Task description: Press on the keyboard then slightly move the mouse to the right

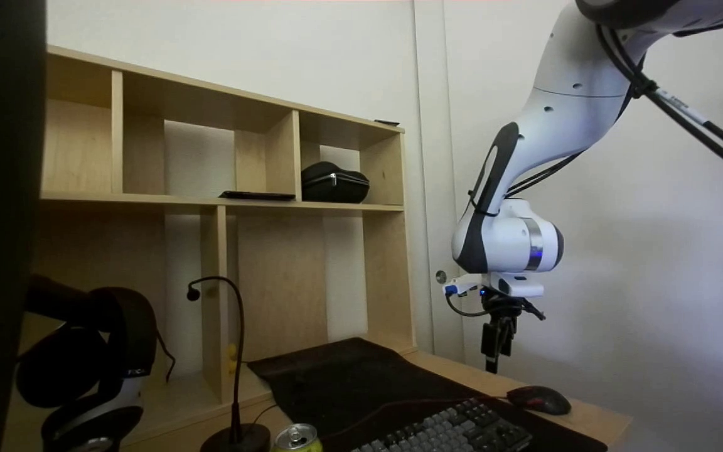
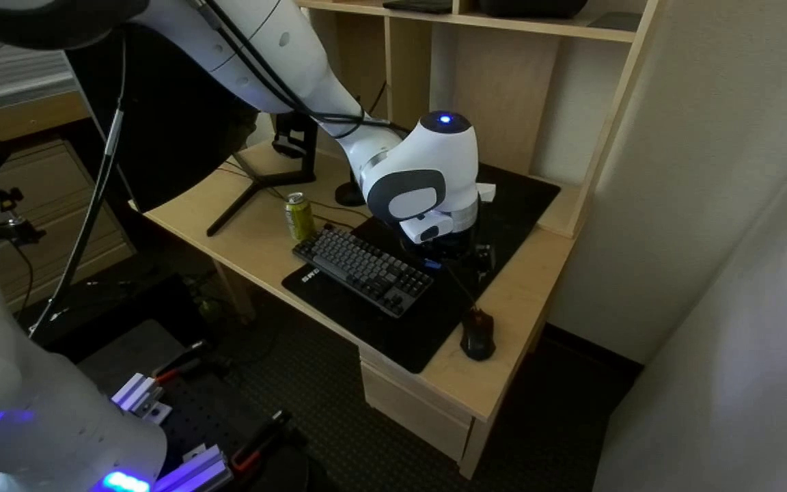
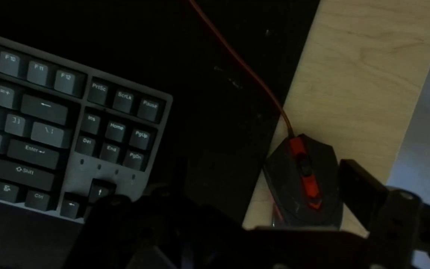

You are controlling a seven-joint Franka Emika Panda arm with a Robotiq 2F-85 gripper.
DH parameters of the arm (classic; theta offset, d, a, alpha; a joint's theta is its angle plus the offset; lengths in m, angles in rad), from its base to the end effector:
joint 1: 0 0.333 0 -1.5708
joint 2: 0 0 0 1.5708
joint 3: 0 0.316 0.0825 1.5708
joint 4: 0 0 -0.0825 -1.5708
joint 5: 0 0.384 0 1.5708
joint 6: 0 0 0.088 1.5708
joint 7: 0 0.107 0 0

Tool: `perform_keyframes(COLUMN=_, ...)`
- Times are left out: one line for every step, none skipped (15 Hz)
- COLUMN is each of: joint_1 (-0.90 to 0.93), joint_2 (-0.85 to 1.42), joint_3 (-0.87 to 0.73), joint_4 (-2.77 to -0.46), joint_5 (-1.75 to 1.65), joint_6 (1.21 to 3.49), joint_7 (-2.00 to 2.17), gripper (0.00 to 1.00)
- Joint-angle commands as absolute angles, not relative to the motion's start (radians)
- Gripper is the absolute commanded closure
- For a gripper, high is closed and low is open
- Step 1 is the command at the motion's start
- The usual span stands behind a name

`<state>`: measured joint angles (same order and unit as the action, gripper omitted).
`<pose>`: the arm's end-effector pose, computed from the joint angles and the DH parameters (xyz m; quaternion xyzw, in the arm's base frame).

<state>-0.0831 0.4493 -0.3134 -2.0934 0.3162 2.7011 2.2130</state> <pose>0.5519 -0.2382 0.2323 -0.1488 0.9841 -0.0476 0.0850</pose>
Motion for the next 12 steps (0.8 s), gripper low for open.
perform_keyframes(joint_1=-0.101, joint_2=0.447, joint_3=-0.296, joint_4=-2.092, joint_5=0.300, joint_6=2.702, joint_7=2.223, gripper=0.00)
perform_keyframes(joint_1=-0.101, joint_2=0.446, joint_3=-0.296, joint_4=-2.090, joint_5=0.300, joint_6=2.702, joint_7=2.223, gripper=0.00)
perform_keyframes(joint_1=-0.108, joint_2=0.453, joint_3=-0.290, joint_4=-2.075, joint_5=0.307, joint_6=2.665, joint_7=2.223, gripper=0.00)
perform_keyframes(joint_1=-0.116, joint_2=0.460, joint_3=-0.287, joint_4=-2.069, joint_5=0.335, joint_6=2.630, joint_7=2.258, gripper=0.00)
perform_keyframes(joint_1=-0.131, joint_2=0.460, joint_3=-0.280, joint_4=-2.076, joint_5=0.371, joint_6=2.606, joint_7=2.291, gripper=0.00)
perform_keyframes(joint_1=-0.145, joint_2=0.456, joint_3=-0.269, joint_4=-2.094, joint_5=0.398, joint_6=2.598, joint_7=2.306, gripper=0.00)
perform_keyframes(joint_1=-0.155, joint_2=0.449, joint_3=-0.259, joint_4=-2.118, joint_5=0.428, joint_6=2.590, joint_7=2.323, gripper=0.00)
perform_keyframes(joint_1=-0.168, joint_2=0.438, joint_3=-0.248, joint_4=-2.142, joint_5=0.465, joint_6=2.593, joint_7=2.335, gripper=0.00)
perform_keyframes(joint_1=-0.173, joint_2=0.426, joint_3=-0.247, joint_4=-2.168, joint_5=0.497, joint_6=2.615, joint_7=2.360, gripper=0.00)
perform_keyframes(joint_1=-0.157, joint_2=0.452, joint_3=-0.259, joint_4=-2.122, joint_5=0.438, joint_6=2.607, joint_7=2.340, gripper=0.00)
perform_keyframes(joint_1=-0.161, joint_2=0.453, joint_3=-0.258, joint_4=-2.129, joint_5=0.440, joint_6=2.608, joint_7=2.342, gripper=0.00)
perform_keyframes(joint_1=-0.161, joint_2=0.452, joint_3=-0.258, joint_4=-2.128, joint_5=0.435, joint_6=2.607, joint_7=2.342, gripper=0.00)
